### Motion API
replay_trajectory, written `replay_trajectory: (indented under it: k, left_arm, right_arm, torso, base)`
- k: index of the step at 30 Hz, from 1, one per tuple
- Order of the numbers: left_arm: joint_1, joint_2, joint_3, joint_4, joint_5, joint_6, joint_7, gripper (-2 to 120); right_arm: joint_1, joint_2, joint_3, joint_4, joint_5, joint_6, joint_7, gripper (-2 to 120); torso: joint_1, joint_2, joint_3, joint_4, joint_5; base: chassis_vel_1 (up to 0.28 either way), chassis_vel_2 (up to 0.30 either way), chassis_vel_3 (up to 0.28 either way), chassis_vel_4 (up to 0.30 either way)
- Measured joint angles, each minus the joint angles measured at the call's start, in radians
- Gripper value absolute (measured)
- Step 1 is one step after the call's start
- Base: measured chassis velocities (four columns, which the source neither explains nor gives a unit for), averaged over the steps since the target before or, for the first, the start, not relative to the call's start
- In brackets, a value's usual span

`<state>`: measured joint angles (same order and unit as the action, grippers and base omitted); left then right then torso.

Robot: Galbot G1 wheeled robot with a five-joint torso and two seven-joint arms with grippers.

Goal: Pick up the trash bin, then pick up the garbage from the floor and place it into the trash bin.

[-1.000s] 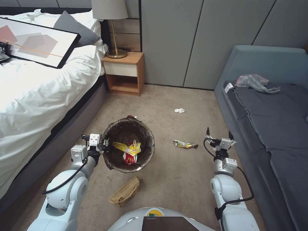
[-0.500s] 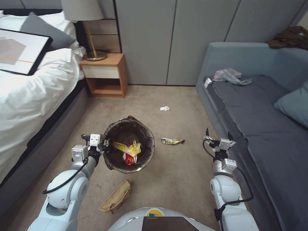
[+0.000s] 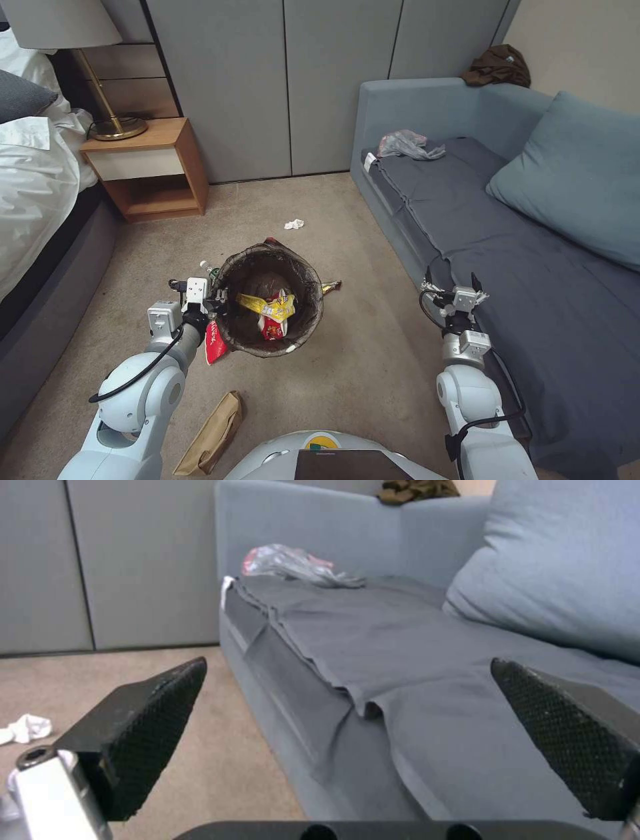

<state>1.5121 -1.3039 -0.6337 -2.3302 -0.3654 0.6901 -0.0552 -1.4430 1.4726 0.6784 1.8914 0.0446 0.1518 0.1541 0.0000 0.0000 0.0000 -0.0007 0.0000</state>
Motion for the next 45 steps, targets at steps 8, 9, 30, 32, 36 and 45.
replay_trajectory:
  k: [8, 9, 30, 32, 36, 45]
  left_arm:
    - [0.0, -0.002, -0.002, 0.003, -0.001, -0.004, -0.002, 0]
    - [0.0, -0.002, -0.002, 0.003, -0.001, -0.004, -0.002, 0]
    - [-0.001, -0.012, -0.003, 0.004, 0.001, -0.008, 0.0, 0]
    - [-0.002, -0.014, -0.003, 0.004, 0.001, -0.008, 0.001, 0]
    - [-0.002, -0.014, -0.003, 0.004, 0.002, -0.009, 0.002, 0]
    - [-0.005, -0.014, -0.003, 0.009, 0.004, -0.011, 0.004, 0]
  right_arm:
    - [-0.007, 0.001, -0.003, -0.002, -0.01, 0.008, -0.007, 100]
    - [-0.007, 0.001, -0.003, -0.002, -0.01, 0.008, -0.007, 100]
    - [-0.01, 0.004, -0.009, -0.008, -0.02, 0.016, -0.007, 100]
    - [-0.011, 0.004, -0.01, -0.007, -0.02, 0.016, -0.008, 100]
    - [-0.012, 0.004, -0.01, -0.007, -0.02, 0.017, -0.008, 100]
    - [-0.013, 0.004, -0.009, -0.006, -0.02, 0.017, -0.008, 100]
  torso:
    - [0.0, 0.0, 0.0, 0.0002, 0.0]
    - [0.0, 0.0, 0.0, 0.0002, 0.0]
    - [0.0, 0.0, 0.0, 0.0002, 0.0]
    - [0.0, 0.0, 0.0, 0.0003, 0.0]
    - [0.0, 0.0, 0.0, 0.0002, 0.0]
    - [0.0, 0.0, 0.0, 0.0003, 0.0]
  base:
    - [0.0, 0.0, 0.0, 0.0]
    - [0.0, 0.0, 0.0, 0.0]
    - [-0.026, 0.021, 0.024, -0.027]
    - [-0.087, 0.066, 0.063, -0.072]
    - [-0.045, 0.075, 0.071, -0.068]
    - [-0.046, 0.061, 0.056, -0.062]
